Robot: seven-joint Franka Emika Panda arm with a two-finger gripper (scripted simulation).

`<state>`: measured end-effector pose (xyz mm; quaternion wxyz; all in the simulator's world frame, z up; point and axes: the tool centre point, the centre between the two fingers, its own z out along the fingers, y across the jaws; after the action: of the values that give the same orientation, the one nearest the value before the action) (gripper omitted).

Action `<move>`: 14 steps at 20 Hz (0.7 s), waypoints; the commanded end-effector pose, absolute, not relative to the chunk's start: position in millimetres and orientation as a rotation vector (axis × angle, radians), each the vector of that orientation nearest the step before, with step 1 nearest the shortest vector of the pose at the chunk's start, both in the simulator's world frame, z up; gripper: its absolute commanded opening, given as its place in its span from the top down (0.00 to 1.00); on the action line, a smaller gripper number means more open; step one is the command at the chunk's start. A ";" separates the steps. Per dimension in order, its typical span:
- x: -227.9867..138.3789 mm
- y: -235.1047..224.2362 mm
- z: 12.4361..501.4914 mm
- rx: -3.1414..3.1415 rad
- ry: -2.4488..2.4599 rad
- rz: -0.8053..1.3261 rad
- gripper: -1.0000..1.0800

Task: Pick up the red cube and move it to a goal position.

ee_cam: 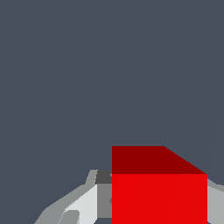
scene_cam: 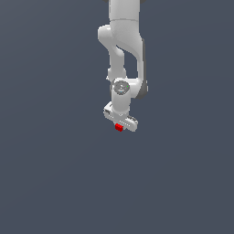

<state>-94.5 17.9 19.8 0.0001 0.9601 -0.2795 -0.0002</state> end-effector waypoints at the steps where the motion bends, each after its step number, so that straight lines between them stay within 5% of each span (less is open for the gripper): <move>1: -94.3 17.9 20.0 3.016 -0.878 0.000 1.00; 14: -76.2 18.8 32.7 3.016 -0.878 0.000 1.00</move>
<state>-81.6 18.5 28.7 0.0005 0.9602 -0.2794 -0.0007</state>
